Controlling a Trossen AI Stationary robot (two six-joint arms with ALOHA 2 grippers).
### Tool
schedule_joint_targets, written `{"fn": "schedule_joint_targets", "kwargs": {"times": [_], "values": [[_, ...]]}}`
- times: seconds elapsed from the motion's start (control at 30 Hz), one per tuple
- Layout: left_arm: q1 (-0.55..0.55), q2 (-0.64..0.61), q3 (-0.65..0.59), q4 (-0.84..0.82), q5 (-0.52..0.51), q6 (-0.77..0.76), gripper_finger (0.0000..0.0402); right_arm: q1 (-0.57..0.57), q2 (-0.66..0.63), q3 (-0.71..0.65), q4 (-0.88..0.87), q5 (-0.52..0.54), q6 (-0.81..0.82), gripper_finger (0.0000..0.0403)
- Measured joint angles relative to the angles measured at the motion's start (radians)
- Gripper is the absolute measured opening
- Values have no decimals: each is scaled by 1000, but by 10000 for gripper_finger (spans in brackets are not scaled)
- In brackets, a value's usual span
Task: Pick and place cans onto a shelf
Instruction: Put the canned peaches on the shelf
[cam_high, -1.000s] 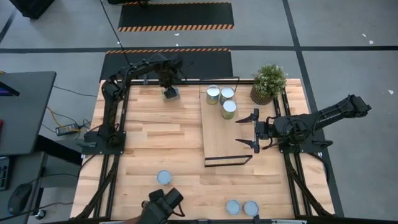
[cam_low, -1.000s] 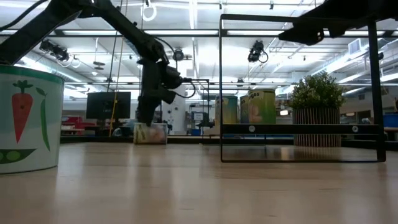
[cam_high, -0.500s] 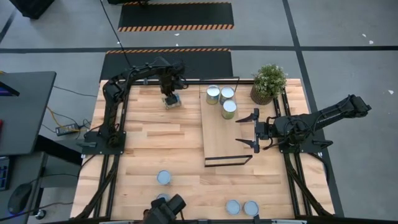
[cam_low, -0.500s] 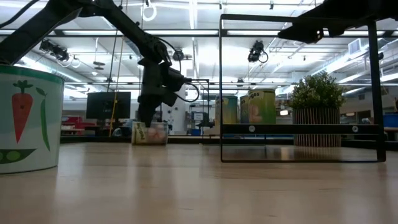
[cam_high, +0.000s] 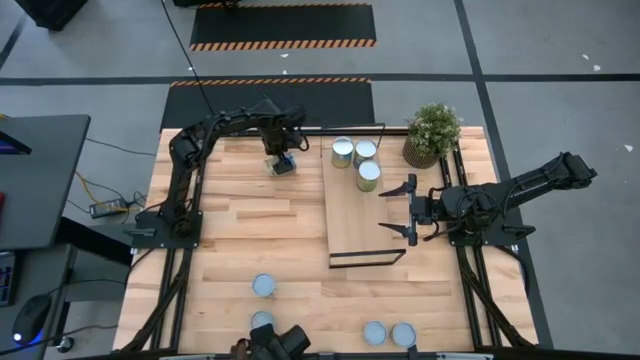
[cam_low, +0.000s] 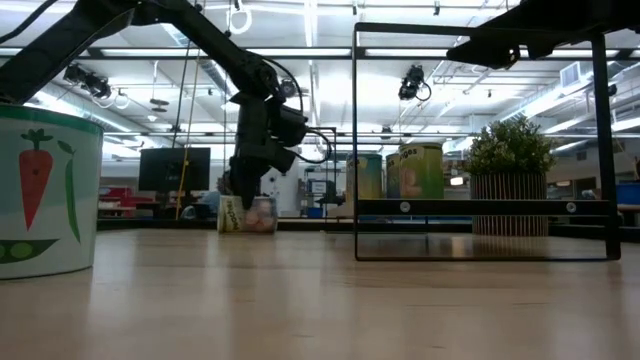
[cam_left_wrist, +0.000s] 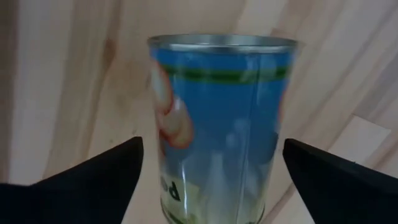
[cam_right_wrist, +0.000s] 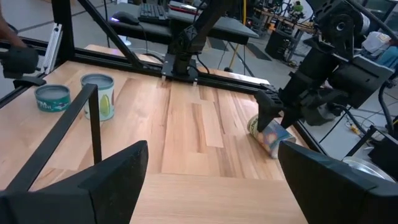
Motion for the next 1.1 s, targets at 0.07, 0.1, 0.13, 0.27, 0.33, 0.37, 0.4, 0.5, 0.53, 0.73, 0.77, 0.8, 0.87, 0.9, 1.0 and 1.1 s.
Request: {"fn": "schedule_joint_targets", "kwargs": {"times": [0.07, 0.1, 0.13, 0.27, 0.33, 0.37, 0.4, 0.5, 0.53, 0.73, 0.77, 0.8, 0.87, 0.9, 1.0, 1.1], "values": [[-8, 0, 0, -3, -1, 0, 393, 0, 0, 0, 0, 0, 0, 368], [-12, 0, 0, -2, 0, 0, 390, 0, 0, 0, 0, 0, 0, 368], [-16, 0, 0, -1, 2, 0, 387, 0, 0, 0, 0, 0, 0, 368], [-27, 5, -3, 33, -12, 0, 381, 0, 0, 0, 0, 0, 0, 368], [-34, 5, -27, 91, -23, -1, 381, 0, 0, 0, 0, 0, 0, 368], [-35, 5, -41, 107, -27, -1, 381, 0, 0, 0, 0, -1, 0, 368], [-37, 6, -55, 119, -36, -1, 381, 0, 0, 0, 0, -1, 0, 368], [-36, 6, -96, 140, -53, 7, 384, 0, 0, 0, 0, -1, 3, 368], [-36, 6, -106, 139, -51, 7, 384, 0, 0, 0, 0, -1, 2, 368], [-36, 6, -124, 134, -50, -21, 374, 0, 0, 0, 13, -1, -1, 368], [-38, 6, -124, 134, -50, -25, 370, 0, 0, 0, 14, -2, -2, 368], [-38, 6, -124, 134, -50, -25, 366, 0, 0, 0, 14, -3, -2, 368], [-38, 6, -124, 132, -50, -27, 355, 0, 0, 0, 14, -3, -3, 368], [-38, 5, -124, 129, -50, -27, 348, 0, 0, 0, 14, -3, -3, 368], [-38, 2, -115, 73, -50, -27, 329, 0, 0, 0, 14, -3, -8, 368], [-38, 1, -83, -39, -46, -36, 317, 0, 0, 0, 14, -2, -16, 368]]}}
